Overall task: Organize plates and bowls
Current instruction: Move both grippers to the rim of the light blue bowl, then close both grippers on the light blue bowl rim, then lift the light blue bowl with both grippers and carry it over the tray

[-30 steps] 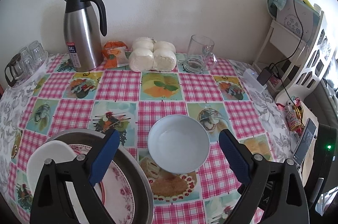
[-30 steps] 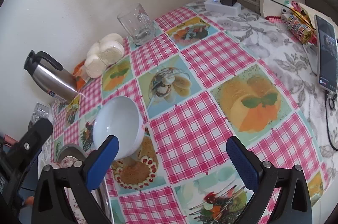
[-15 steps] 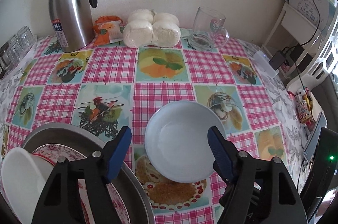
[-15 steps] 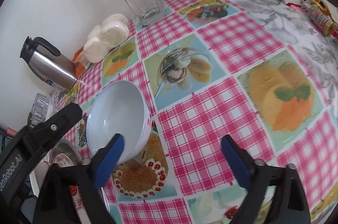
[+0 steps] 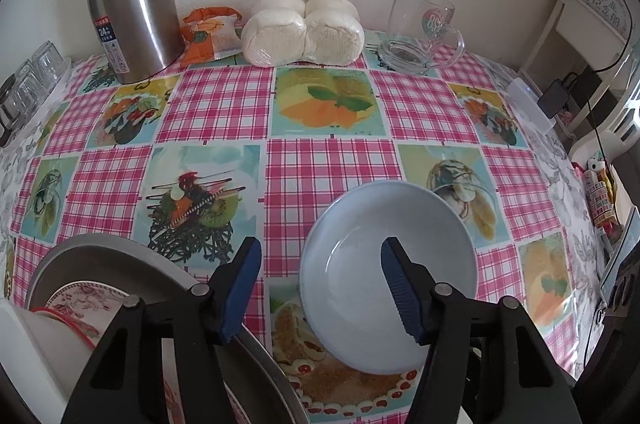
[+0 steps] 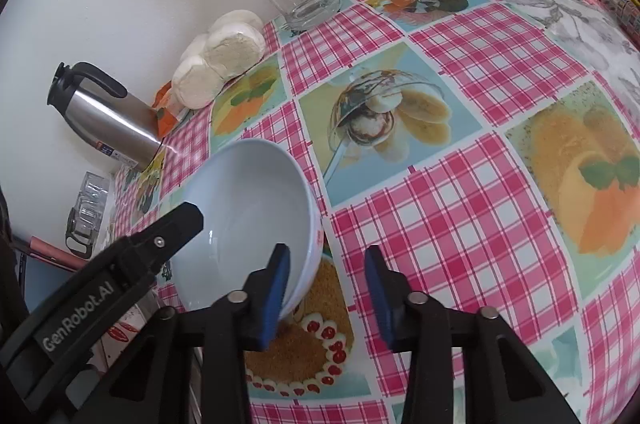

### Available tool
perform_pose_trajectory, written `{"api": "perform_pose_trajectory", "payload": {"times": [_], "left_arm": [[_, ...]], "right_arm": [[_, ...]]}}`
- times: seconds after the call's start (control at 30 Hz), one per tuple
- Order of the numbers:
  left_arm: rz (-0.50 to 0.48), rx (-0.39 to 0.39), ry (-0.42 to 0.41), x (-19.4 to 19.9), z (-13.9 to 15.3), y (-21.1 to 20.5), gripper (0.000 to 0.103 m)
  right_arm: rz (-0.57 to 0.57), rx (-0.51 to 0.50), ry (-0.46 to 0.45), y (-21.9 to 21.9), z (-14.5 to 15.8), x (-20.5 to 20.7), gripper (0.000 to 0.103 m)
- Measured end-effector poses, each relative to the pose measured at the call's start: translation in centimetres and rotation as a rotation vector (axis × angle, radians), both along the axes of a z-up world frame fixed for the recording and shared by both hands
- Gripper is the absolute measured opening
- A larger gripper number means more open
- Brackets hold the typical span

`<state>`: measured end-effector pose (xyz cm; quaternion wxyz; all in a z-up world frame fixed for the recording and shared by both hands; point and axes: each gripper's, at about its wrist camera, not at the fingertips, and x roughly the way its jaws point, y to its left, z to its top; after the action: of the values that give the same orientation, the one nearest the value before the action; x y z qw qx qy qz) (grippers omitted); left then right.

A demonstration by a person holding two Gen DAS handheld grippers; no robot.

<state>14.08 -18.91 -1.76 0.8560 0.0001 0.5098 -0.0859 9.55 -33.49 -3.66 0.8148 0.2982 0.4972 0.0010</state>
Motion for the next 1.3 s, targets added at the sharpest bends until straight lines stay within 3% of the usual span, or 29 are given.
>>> {"api": "perform_pose_trajectory", "payload": {"times": [0.23, 0.47, 0.7, 0.83, 1.3], "left_arm": [[-0.021, -0.005, 0.034, 0.2, -1.4, -0.4, 0.037], [-0.044, -0.032, 0.063, 0.1, -2.2, -0.8, 0.02], [-0.036, -0.074, 0.07, -0.1, -1.8, -0.4, 0.017], [-0.039, -0.071, 0.031, -0.7, -0.2, -0.5, 0.017], [-0.008, -0.221, -0.132, -3.2, 8.9, 3.8, 0.017]], "right_arm": [[-0.004, 0.013, 0.016, -0.1, -1.0, 0.3, 0.016], [0.002, 0.036, 0.017, 0.1, -1.4, 0.2, 0.012], [-0.013, 0.045, 0.032, 0.0, -1.2, 0.0, 0.012], [-0.016, 0.017, 0.013, -0.1, 0.0, -0.3, 0.012], [0.01, -0.042, -0.127, 1.6, 8.6, -1.9, 0.012]]}}
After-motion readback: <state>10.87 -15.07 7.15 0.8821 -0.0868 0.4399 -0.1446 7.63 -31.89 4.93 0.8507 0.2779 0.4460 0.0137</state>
